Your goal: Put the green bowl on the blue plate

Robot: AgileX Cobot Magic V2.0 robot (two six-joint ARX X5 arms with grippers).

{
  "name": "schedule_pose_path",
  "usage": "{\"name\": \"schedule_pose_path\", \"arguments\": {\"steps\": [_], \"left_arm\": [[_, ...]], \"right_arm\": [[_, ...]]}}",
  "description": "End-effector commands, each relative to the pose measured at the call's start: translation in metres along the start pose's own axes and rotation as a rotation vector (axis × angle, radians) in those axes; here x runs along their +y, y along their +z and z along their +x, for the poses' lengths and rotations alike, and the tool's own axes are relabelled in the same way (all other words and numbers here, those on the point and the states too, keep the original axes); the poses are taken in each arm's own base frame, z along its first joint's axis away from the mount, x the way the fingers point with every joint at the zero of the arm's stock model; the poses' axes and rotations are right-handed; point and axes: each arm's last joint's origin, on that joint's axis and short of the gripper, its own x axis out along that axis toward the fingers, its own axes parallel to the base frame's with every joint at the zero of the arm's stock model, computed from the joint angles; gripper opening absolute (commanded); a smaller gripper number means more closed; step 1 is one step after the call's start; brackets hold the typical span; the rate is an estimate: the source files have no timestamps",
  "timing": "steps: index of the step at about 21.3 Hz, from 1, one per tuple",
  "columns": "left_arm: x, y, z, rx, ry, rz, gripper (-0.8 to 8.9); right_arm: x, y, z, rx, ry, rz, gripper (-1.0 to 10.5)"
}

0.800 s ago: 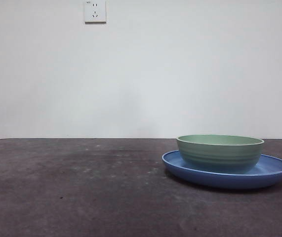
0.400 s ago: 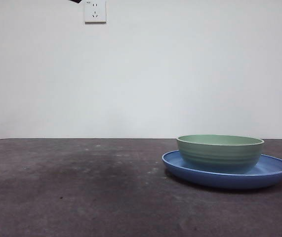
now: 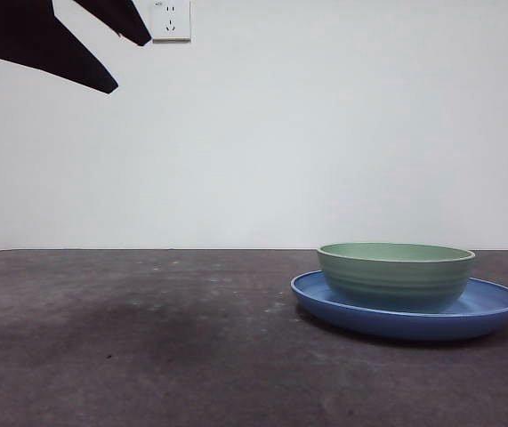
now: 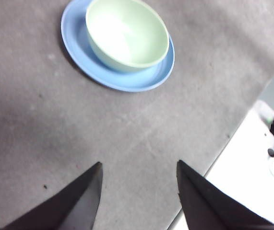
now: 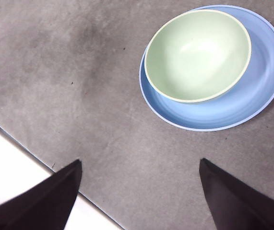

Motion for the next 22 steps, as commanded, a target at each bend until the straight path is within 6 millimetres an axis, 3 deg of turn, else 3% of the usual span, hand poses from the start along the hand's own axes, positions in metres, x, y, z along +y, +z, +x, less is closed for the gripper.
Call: {"name": "schedule_pose_path", "arguments": {"steps": [1, 6, 15, 22], "left_arm": [[-0.002, 0.004, 0.000, -0.014, -0.012, 0.007, 2.49], [-0.002, 0.003, 0.000, -0.011, -0.012, 0.005, 2.49], [-0.002, 0.003, 0.000, -0.010, -0.012, 0.005, 2.49], [-0.002, 0.003, 0.000, -0.010, -0.012, 0.006, 2.49]], "right_arm": [[0.002, 0.004, -0.002, -0.015, -0.001, -0.002, 3.9], [0.002, 0.004, -0.002, -0.015, -0.008, 0.022, 3.9], [-0.008, 0.011, 0.000, -0.058, -0.218, 0.131, 3.9], [-0.037, 0.031, 0.022, -0.044, -0.286, 0.211, 3.9]]}}
